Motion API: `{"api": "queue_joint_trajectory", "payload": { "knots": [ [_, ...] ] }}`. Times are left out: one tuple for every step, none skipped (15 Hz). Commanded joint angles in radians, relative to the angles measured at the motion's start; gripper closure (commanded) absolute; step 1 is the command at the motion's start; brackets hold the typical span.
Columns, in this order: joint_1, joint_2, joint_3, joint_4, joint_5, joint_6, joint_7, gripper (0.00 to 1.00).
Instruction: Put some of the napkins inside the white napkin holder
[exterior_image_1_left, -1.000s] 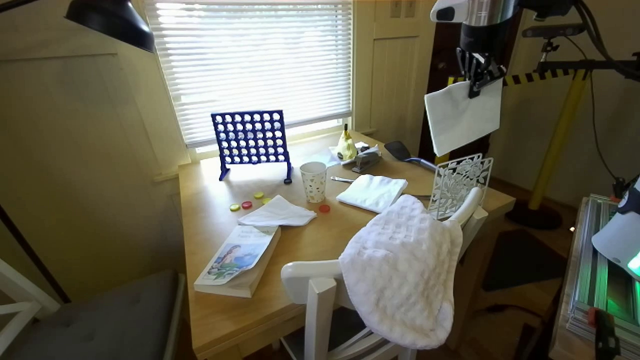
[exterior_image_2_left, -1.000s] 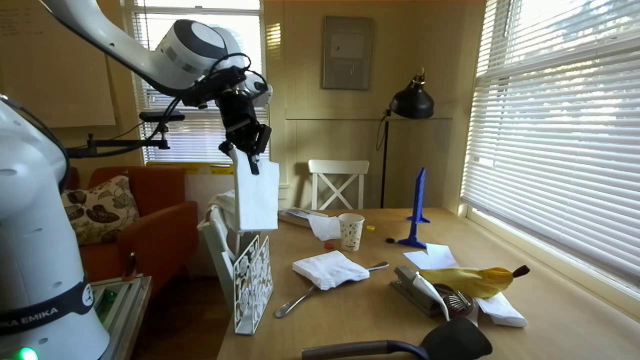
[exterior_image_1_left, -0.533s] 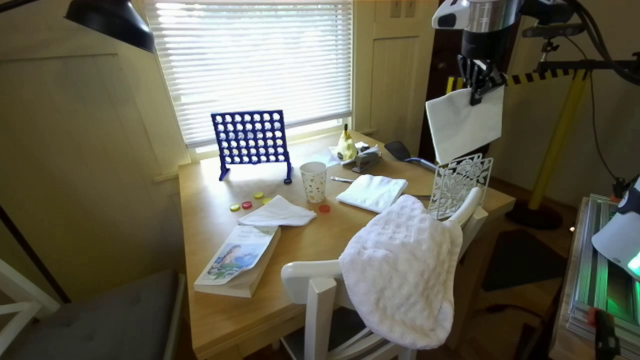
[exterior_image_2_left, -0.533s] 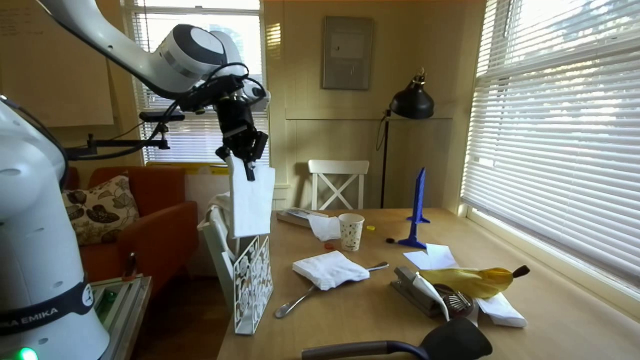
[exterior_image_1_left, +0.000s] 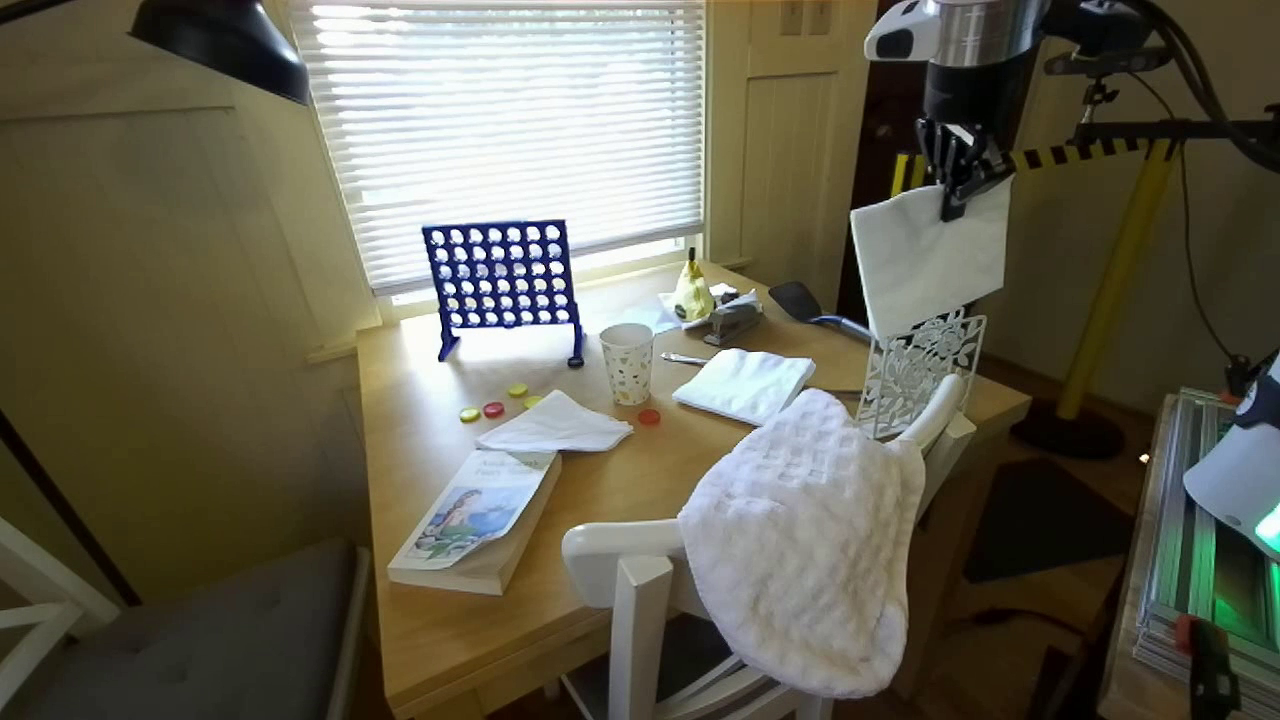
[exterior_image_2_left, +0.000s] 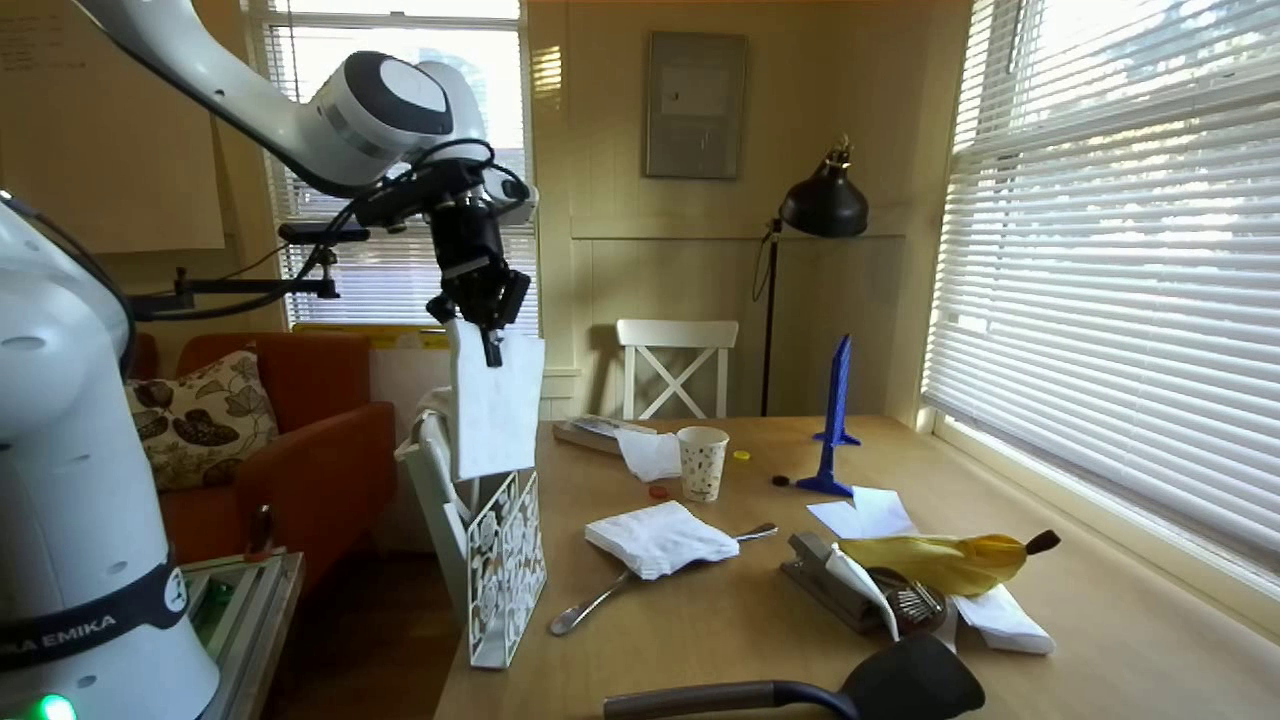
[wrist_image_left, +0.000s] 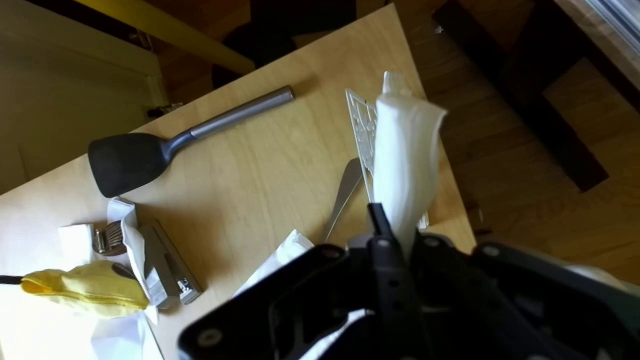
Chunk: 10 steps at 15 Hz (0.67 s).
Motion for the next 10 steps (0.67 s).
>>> {"api": "queue_joint_trajectory", "payload": {
  "knots": [
    [0.011,-0.02,-0.01,-0.024,0.025,0.017,0.002,0.99],
    [0.01,-0.018,-0.009,-0.026,0.021,0.017,0.004,0.99],
    [0.007,-0.018,-0.006,-0.03,0.011,0.019,0.004,0.99],
    [0.007,-0.02,-0.007,-0.033,0.01,0.019,0.004,0.99],
    [0.005,-0.022,-0.008,-0.035,0.008,0.02,0.003,0.99],
    [0.004,-0.022,-0.01,-0.037,0.007,0.02,0.0,0.99],
    [0.004,-0.023,-0.012,-0.038,0.006,0.022,-0.003,0.99],
    [0.003,-0.027,-0.014,-0.037,0.007,0.024,-0.002,0.99],
    [0.005,-0.032,-0.017,-0.034,0.01,0.026,-0.006,0.99],
    [0.004,-0.033,-0.016,-0.03,0.008,0.025,-0.004,0.99]
  ]
}}
